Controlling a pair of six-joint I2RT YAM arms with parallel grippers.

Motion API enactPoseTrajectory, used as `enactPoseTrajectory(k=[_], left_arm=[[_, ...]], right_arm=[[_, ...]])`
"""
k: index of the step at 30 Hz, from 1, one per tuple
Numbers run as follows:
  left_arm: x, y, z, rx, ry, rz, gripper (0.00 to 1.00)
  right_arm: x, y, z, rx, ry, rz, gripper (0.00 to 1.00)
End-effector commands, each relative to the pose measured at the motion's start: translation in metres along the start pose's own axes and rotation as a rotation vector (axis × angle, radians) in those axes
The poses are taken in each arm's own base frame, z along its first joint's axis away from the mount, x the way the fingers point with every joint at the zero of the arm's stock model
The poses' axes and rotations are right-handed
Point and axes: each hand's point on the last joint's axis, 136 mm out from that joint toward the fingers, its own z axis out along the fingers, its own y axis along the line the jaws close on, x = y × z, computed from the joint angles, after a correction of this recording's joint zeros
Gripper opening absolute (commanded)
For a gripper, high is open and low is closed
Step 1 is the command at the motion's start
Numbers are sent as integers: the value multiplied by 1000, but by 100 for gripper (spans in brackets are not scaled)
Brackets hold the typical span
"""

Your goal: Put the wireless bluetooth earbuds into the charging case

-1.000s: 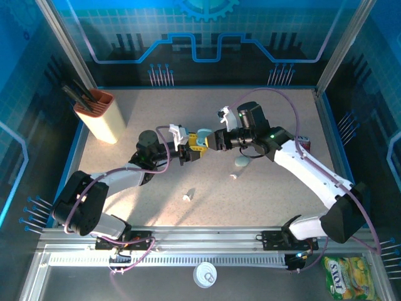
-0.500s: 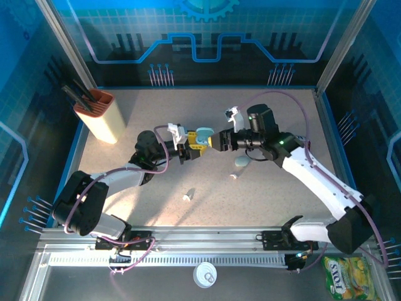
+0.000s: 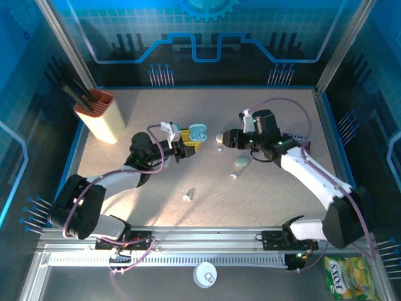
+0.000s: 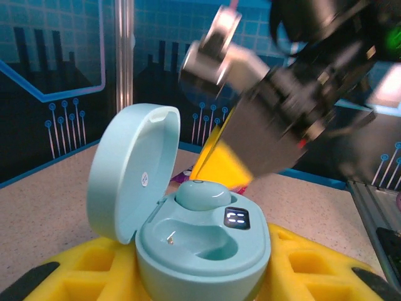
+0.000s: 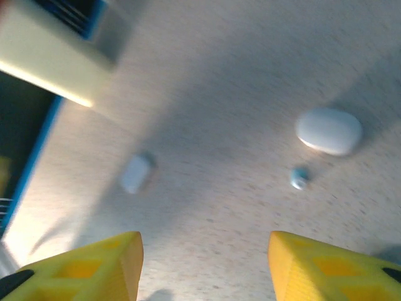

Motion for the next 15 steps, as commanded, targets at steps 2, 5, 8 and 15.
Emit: enactPoseTrajectory(k=[2, 5, 8, 15], left_arm=[[-15, -5, -10, -22, -30, 4, 38], [-15, -8, -12, -22, -33, -3, 39], [-15, -8, -13, -25, -37, -14, 39], [-14, -8, -13, -25, -38, -25, 39]], right_arm=[[8, -35, 31, 123, 59, 90, 53], [13, -45, 58, 136, 101, 122, 48], [20, -55, 82, 147, 145, 163, 45], [34, -65, 122, 121, 213, 211, 39]])
